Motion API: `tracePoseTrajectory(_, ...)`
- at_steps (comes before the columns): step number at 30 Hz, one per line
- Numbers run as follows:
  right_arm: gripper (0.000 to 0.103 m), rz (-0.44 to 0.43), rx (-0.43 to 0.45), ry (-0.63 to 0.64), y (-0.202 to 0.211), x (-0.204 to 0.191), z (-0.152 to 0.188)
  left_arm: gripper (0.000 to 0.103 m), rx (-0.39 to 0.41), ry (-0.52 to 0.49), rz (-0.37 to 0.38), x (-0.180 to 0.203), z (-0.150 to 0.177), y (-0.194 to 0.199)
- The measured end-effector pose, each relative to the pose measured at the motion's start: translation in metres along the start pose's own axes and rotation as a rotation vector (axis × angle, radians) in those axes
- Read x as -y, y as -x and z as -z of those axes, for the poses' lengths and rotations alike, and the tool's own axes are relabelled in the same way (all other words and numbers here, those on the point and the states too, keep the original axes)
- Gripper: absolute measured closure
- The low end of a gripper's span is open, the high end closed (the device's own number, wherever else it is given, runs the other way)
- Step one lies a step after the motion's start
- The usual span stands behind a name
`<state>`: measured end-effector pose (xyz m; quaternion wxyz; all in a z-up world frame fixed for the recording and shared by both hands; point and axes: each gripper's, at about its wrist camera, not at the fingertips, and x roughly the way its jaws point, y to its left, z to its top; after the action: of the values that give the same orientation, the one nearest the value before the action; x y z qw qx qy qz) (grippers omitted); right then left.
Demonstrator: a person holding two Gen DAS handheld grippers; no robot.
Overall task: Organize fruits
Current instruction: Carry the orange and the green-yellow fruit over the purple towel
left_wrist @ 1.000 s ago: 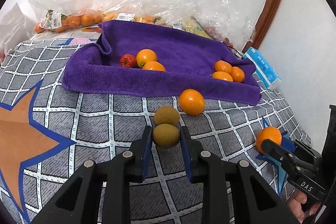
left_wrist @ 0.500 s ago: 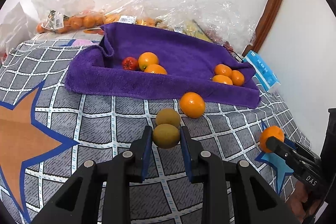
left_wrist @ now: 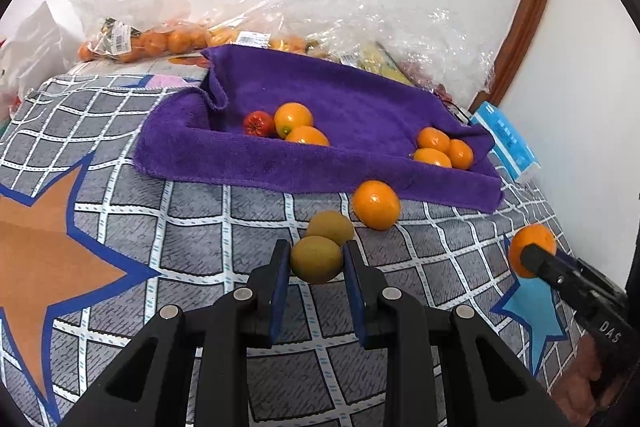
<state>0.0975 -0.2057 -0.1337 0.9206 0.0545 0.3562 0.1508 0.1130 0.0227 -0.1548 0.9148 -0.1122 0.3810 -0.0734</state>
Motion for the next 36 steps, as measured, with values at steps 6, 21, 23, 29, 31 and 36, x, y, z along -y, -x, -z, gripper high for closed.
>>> tracePoseTrajectory(6,0.059,-0.007,0.022,0.031,0.002,-0.010,-0.021,0.078,0.012,0.016,-0.053,-0.007,-0.006,0.011)
tracePoseTrajectory(21,0.059,0.023,0.160,0.054,0.006,-0.014,-0.096,0.078,0.054,0.037,-0.096,-0.016,-0.066,0.049)
tracePoseTrajectory(23,0.059,0.026,0.170,0.061,0.004,-0.015,-0.105,0.078,0.066,0.036,-0.101,-0.018,-0.078,0.047)
tracePoseTrajectory(29,0.059,0.043,0.190,0.072,-0.011,-0.013,-0.129,0.078,0.086,0.047,-0.117,-0.019,-0.113,0.026)
tracePoseTrajectory(31,0.059,0.040,0.191,0.071,-0.018,-0.010,-0.133,0.078,0.090,0.061,-0.116,-0.019,-0.122,0.014)
tracePoseTrajectory(36,0.059,0.055,0.148,0.042,-0.048,0.003,-0.132,0.078,0.088,0.110,-0.090,-0.026,-0.132,-0.018)
